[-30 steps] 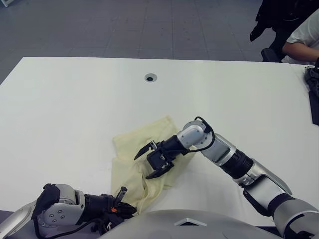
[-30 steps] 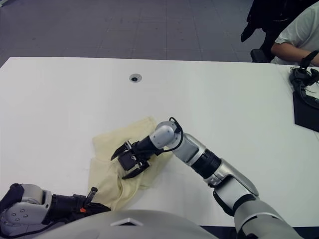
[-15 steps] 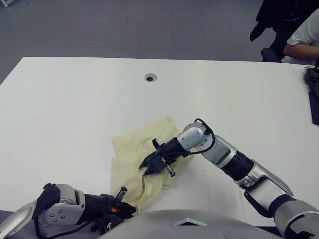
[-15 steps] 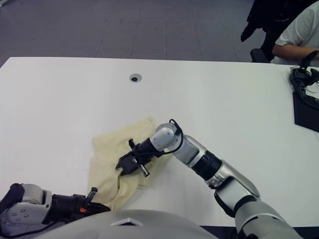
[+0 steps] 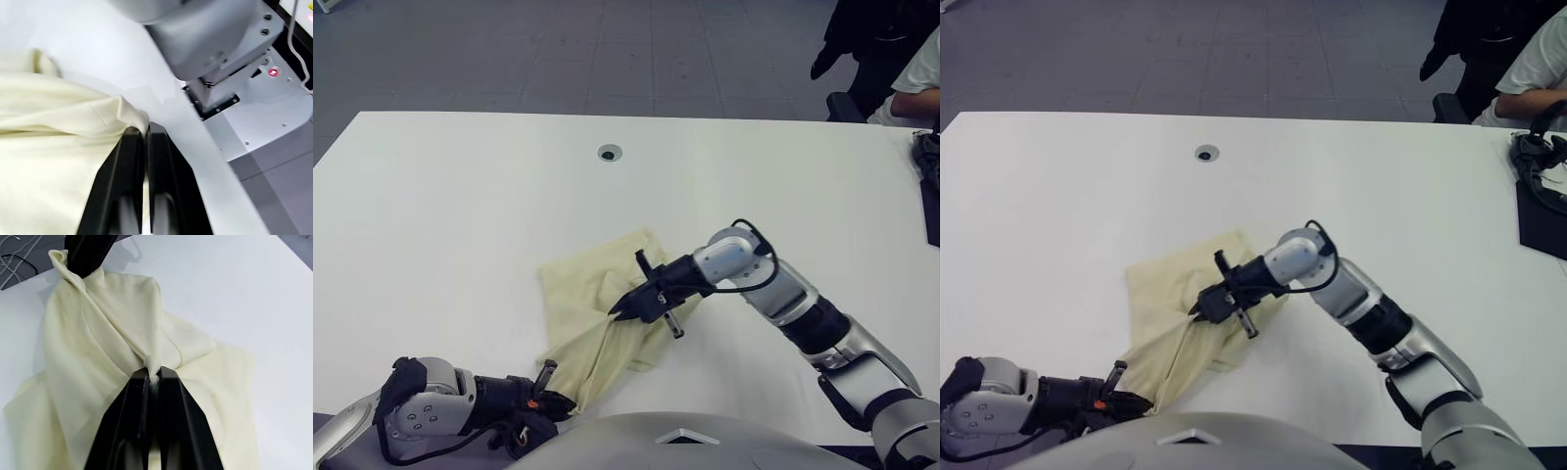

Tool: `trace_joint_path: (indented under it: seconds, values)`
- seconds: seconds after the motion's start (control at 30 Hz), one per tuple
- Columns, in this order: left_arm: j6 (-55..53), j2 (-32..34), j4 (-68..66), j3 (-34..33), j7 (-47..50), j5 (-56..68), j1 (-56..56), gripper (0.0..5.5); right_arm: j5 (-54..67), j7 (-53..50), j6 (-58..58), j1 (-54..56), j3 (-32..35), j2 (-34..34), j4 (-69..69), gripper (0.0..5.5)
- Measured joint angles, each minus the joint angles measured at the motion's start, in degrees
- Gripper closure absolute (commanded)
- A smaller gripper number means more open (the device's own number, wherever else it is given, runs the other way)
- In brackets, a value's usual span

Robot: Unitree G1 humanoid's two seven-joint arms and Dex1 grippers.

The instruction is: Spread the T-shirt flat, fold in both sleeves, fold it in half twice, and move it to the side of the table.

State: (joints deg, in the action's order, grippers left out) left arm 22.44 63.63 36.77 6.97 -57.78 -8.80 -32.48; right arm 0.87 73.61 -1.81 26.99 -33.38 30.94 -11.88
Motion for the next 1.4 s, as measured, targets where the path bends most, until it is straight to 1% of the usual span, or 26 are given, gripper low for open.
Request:
trace_joint_path:
  seconds: [0.17, 0.3, 0.4, 0.43, 0.47, 0.53, 0.6, 0.7, 0.73, 1.17, 1.23, 1.27, 1.4]
  values:
    - [-4.5, -4.1, 1.1, -1.5, 2.2, 9.2, 7.1, 5.5, 4.4, -2.5, -0.2, -4.3, 10.8, 6.1, -4.7, 5.43]
    - [-8.3, -6.9, 1.0, -2.3, 3.3, 14.8, 14.4, 5.5, 8.2, -4.8, -0.3, -6.5, 18.9, 9.0, -6.2, 5.43]
    - [-11.3, -8.9, -0.1, -3.0, 4.1, 18.9, 19.9, 5.5, 9.9, -5.9, -0.2, -7.3, 23.0, 10.6, -6.2, 5.43]
    - [-12.0, -9.3, -0.3, -3.0, 4.3, 19.6, 21.6, 5.5, 10.2, -6.2, -0.2, -7.8, 23.8, 11.1, -6.2, 5.07]
    - [-12.1, -9.9, -0.4, -2.9, 4.4, 19.6, 22.6, 5.5, 10.1, -6.3, -0.1, -8.8, 23.8, 11.6, -6.2, 5.0]
    - [-12.3, -11.4, -0.4, -1.1, 4.6, 19.3, 23.3, 5.5, 9.3, -6.5, 0.2, -11.4, 23.0, 11.7, -6.1, 4.64]
    - [-12.6, -12.0, -0.1, 0.2, 4.6, 18.3, 23.3, 5.5, 9.1, -6.6, 0.5, -13.7, 22.0, 11.9, -5.8, 4.9]
    - [-12.6, -12.6, 0.3, 0.4, 4.6, 17.8, 23.2, 5.5, 9.1, -6.8, 0.8, -15.0, 22.0, 12.2, -5.7, 5.34]
    - [-12.6, -12.6, 0.3, 0.4, 4.5, 17.8, 23.0, 5.5, 8.9, -6.8, 1.0, -15.7, 22.0, 12.4, -5.7, 5.4]
    - [-12.1, -12.5, 1.2, 0.4, 3.6, 16.0, 19.6, 5.5, 8.6, -8.1, 1.7, -17.7, 22.1, 12.7, -5.4, 5.45]
    - [-12.0, -12.9, 0.9, -0.2, 4.3, 15.5, 20.1, 5.5, 9.7, -9.5, 2.0, -17.3, 23.8, 12.2, -5.5, 5.45]
    - [-12.7, -13.9, -0.1, -1.0, 5.9, 14.8, 21.9, 5.5, 10.0, -11.9, 2.5, -15.9, 25.5, 11.0, -4.8, 5.45]
    - [-18.4, -18.5, -4.7, -4.1, 13.9, 12.1, 34.1, 5.5, 8.8, -23.6, 5.1, -6.9, 31.7, 6.2, 0.8, 5.45]
